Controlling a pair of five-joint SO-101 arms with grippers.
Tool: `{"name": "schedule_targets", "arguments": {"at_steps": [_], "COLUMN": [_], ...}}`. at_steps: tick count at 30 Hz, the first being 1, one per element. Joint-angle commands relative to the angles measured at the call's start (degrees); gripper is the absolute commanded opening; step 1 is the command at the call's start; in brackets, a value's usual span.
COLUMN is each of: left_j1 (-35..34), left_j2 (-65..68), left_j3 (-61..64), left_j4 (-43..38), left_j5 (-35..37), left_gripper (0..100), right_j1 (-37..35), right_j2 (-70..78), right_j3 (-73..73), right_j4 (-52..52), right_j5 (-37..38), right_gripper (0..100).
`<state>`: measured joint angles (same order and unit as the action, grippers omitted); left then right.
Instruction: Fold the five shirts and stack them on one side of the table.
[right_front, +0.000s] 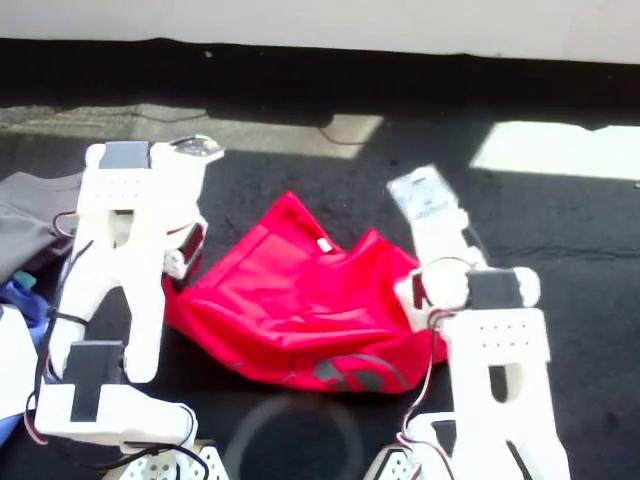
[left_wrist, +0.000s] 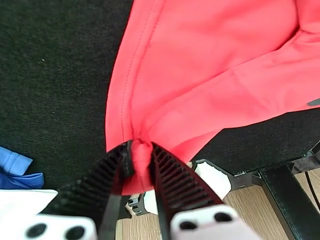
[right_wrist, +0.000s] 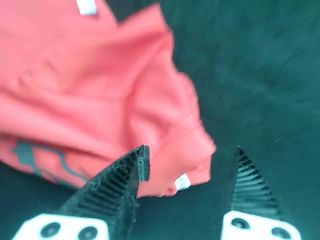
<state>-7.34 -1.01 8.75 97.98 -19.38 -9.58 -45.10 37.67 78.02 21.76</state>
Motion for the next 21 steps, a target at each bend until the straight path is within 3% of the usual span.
{"name": "schedule_targets", "arguments": {"at_steps": [1, 7, 11, 21], "left_j1": [1.01, 0.84, 0.84, 0.84], "left_j2": [-0.40, -0.22, -0.22, -0.40], "left_j3": [-1.36, -1.10, -1.01, -0.92], "left_j4": [0.70, 0.70, 0.70, 0.88], "left_j5": [0.26, 0.26, 0.26, 0.26], "left_gripper": [9, 9, 1, 1], "right_j1": [0.66, -4.88, -9.80, -10.42], "right_j2": [-0.13, 21.93, 40.31, 70.02], "right_j3": [-7.87, -14.46, -24.66, -53.05], "right_j4": [-3.82, -8.31, -4.79, 7.34], "right_j5": [-4.57, -10.73, -11.16, -10.90], "right_gripper": [25.5, 25.5, 25.5, 25.2]}}
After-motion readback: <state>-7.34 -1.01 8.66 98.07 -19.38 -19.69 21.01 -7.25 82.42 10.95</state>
